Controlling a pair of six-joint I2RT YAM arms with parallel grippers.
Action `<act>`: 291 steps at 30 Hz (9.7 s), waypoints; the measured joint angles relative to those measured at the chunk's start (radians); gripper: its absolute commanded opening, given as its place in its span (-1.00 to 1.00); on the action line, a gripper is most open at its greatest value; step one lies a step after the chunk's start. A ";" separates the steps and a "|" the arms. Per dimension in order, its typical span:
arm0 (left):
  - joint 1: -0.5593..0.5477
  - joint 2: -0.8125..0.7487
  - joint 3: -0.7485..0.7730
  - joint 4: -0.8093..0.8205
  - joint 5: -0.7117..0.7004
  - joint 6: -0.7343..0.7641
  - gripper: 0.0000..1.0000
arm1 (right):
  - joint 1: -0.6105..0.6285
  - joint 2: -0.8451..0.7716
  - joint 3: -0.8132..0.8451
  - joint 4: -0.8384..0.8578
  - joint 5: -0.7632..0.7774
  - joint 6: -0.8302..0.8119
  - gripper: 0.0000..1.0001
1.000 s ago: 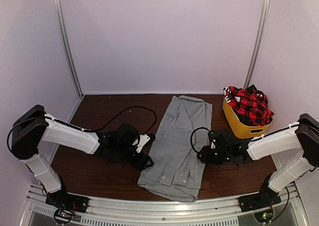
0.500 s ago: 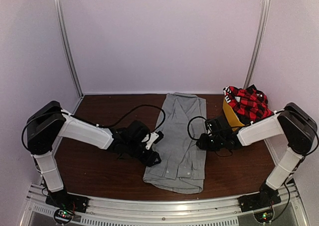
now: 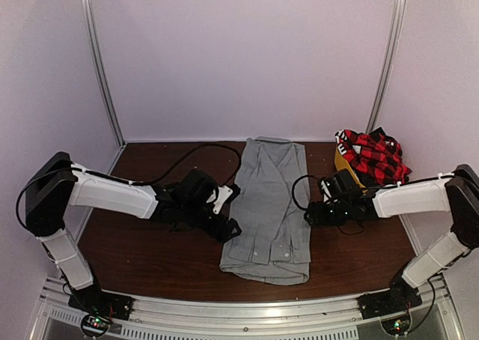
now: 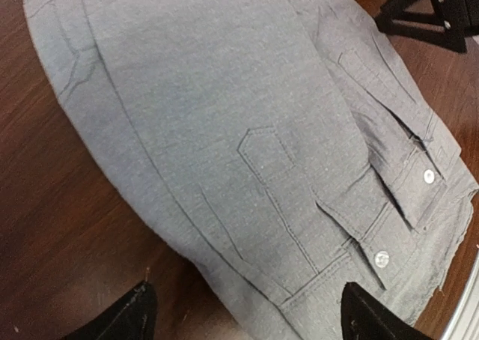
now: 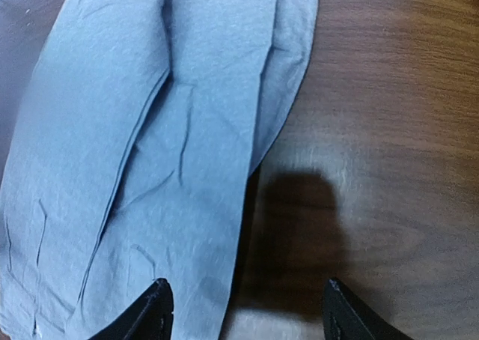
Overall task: Fold and stack the long sleeve shirts
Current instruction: Move the rectangle-folded shirt to the center of the board, then pick up the rectangle-folded shirt from the center of the board, then fold the rectangle-folded shirt at the center of the board, then smooth out the 2/3-rectangle-folded shirt at the center of the board, then pick up the 2/3-rectangle-folded shirt from the center of the board.
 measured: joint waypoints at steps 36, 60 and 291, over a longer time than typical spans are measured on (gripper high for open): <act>0.000 -0.341 -0.214 -0.006 -0.022 0.002 0.85 | 0.690 -0.015 0.037 -0.343 0.142 -0.095 -0.05; -0.297 -0.265 -0.357 0.186 -0.107 0.262 0.84 | 0.694 -0.142 -0.045 -0.282 0.058 -0.064 -1.00; 0.005 -0.645 -0.476 0.291 0.031 0.071 0.82 | 0.718 -0.146 -0.026 -0.252 0.089 -0.155 -1.00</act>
